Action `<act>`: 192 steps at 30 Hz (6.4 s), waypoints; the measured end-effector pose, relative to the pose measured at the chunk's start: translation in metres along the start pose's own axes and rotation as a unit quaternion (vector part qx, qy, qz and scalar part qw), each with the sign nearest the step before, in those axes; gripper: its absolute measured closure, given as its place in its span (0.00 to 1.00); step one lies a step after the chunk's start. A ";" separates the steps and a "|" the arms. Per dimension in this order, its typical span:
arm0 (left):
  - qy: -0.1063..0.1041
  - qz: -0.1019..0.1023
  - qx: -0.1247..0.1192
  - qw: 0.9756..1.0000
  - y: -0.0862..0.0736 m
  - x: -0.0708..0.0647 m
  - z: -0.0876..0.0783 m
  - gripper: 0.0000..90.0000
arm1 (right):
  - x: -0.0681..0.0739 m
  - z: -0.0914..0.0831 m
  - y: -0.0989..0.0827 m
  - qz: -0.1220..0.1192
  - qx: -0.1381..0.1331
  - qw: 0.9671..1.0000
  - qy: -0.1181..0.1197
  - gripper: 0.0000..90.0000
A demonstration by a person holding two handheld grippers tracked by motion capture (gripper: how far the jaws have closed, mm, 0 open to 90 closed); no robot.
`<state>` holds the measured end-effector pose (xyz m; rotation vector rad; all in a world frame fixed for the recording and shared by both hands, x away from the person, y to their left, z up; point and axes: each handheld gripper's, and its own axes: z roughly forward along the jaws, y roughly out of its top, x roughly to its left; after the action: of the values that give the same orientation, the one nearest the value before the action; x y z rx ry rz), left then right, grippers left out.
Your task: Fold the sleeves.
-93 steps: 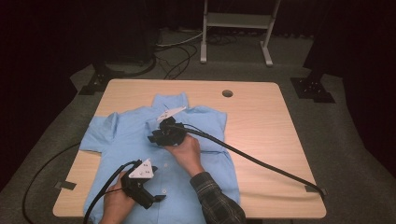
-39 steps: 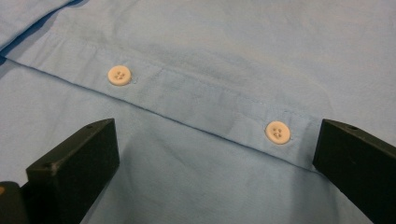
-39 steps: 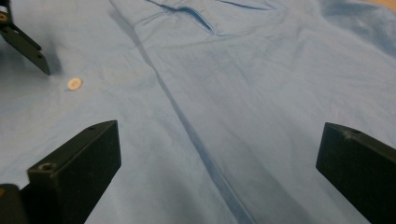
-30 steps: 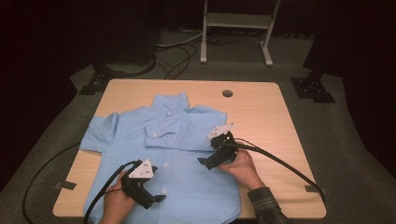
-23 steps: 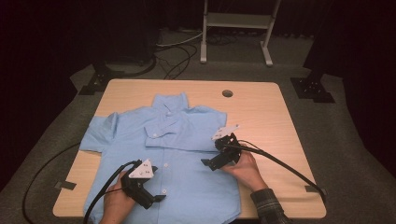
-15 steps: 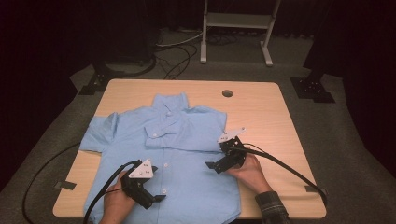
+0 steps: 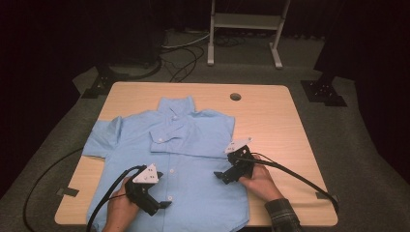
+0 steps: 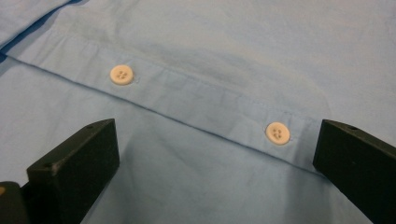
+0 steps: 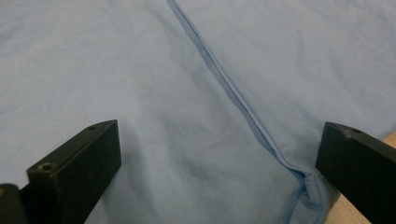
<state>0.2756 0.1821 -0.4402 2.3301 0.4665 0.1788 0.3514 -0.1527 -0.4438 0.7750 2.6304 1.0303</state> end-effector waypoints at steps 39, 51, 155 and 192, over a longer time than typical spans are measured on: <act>0.146 -0.138 0.018 0.979 -0.069 0.086 -0.071 0.00 | -0.007 -0.003 -0.002 -0.012 0.010 1.000 0.015 0.00; 0.146 -0.138 0.018 0.979 -0.052 0.080 -0.053 0.00 | -0.023 -0.015 -0.014 -0.014 0.011 1.000 0.017 0.00; 0.107 -0.097 0.023 0.989 0.052 0.044 0.050 0.00 | -0.101 -0.100 -0.100 0.041 0.046 0.998 -0.026 0.00; 0.098 -0.089 0.014 0.991 0.067 0.041 0.066 0.00 | -0.030 -0.142 -0.103 0.042 0.007 0.996 -0.073 0.00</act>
<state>0.3496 0.1110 -0.4411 2.2943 0.7751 0.3198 0.2826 -0.3131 -0.4093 0.9354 2.5022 0.9392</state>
